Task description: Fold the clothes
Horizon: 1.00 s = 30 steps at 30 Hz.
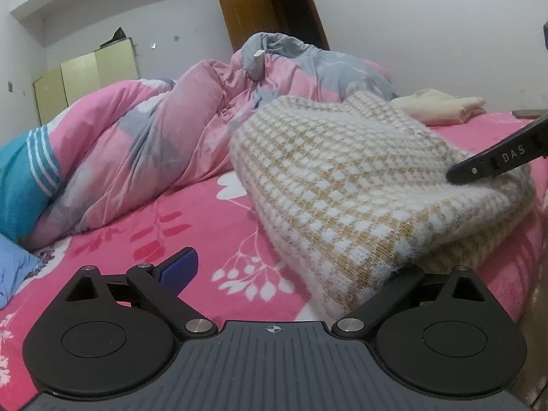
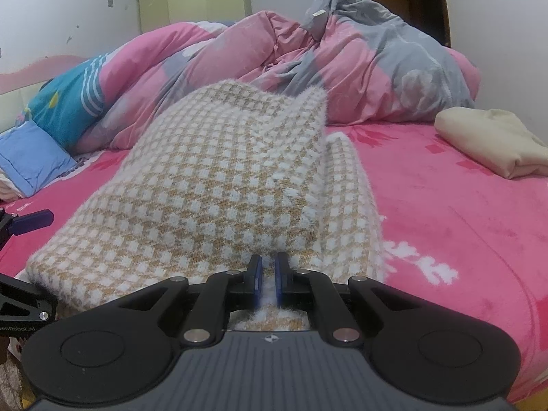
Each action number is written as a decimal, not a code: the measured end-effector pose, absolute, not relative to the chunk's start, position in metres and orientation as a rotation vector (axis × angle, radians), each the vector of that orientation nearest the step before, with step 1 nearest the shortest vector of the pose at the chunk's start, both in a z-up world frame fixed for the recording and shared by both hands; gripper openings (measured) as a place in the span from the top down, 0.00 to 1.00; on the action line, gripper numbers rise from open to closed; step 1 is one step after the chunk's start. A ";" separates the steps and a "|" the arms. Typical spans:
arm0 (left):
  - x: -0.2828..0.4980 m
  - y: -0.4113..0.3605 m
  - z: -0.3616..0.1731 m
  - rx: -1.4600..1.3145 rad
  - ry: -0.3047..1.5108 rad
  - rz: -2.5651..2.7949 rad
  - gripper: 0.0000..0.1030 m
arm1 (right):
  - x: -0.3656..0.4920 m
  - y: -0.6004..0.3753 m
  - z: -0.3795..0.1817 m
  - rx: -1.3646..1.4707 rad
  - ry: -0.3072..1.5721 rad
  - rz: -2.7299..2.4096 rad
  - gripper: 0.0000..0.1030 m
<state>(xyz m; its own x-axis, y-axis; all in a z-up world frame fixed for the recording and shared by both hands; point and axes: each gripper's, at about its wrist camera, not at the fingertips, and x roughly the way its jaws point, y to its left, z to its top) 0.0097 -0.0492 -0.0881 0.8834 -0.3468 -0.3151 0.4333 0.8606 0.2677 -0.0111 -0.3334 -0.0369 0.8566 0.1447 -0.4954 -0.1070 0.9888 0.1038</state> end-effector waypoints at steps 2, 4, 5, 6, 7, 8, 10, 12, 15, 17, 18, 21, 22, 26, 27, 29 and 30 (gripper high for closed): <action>0.012 -0.042 -0.088 0.327 0.282 -0.435 0.04 | -0.012 -0.333 -0.037 0.071 0.526 0.135 0.95; 0.015 -0.035 -0.089 0.318 0.298 -0.456 0.04 | -0.012 -0.335 -0.036 0.076 0.527 0.141 0.95; 0.016 -0.035 -0.089 0.319 0.299 -0.462 0.04 | -0.012 -0.335 -0.036 0.078 0.527 0.142 0.95; 0.016 -0.035 -0.089 0.320 0.299 -0.464 0.04 | -0.012 -0.335 -0.037 0.078 0.526 0.142 0.95; 0.017 -0.036 -0.089 0.322 0.299 -0.466 0.03 | -0.012 -0.335 -0.037 0.078 0.525 0.140 0.95; 0.016 -0.037 -0.088 0.321 0.300 -0.466 0.04 | -0.011 -0.336 -0.037 0.082 0.524 0.139 0.95; 0.014 -0.041 -0.086 0.319 0.300 -0.460 0.04 | -0.010 -0.338 -0.038 0.091 0.522 0.138 0.95; 0.011 -0.046 -0.084 0.331 0.287 -0.459 0.05 | -0.010 -0.339 -0.038 0.100 0.520 0.136 0.95; 0.008 -0.047 -0.085 0.346 0.274 -0.455 0.05 | -0.010 -0.339 -0.039 0.107 0.518 0.133 0.95; 0.010 -0.040 -0.088 0.329 0.289 -0.462 0.05 | -0.011 -0.337 -0.039 0.105 0.518 0.132 0.95; 0.012 -0.036 -0.089 0.311 0.303 -0.470 0.04 | -0.012 -0.336 -0.039 0.104 0.518 0.132 0.95; 0.014 -0.031 -0.091 0.290 0.315 -0.485 0.04 | -0.012 -0.336 -0.039 0.098 0.517 0.134 0.95; 0.014 -0.031 -0.091 0.290 0.314 -0.487 0.04 | -0.012 -0.336 -0.039 0.095 0.517 0.134 0.95; 0.012 -0.030 -0.089 0.282 0.324 -0.486 0.04 | -0.010 -0.340 -0.039 0.100 0.515 0.141 0.95; 0.010 -0.028 -0.088 0.278 0.327 -0.491 0.05 | -0.010 -0.341 -0.039 0.101 0.514 0.143 0.95; 0.004 -0.022 -0.087 0.266 0.336 -0.507 0.05 | -0.010 -0.342 -0.040 0.106 0.512 0.146 0.95; 0.001 -0.019 -0.085 0.258 0.341 -0.517 0.05 | -0.010 -0.342 -0.041 0.110 0.509 0.148 0.95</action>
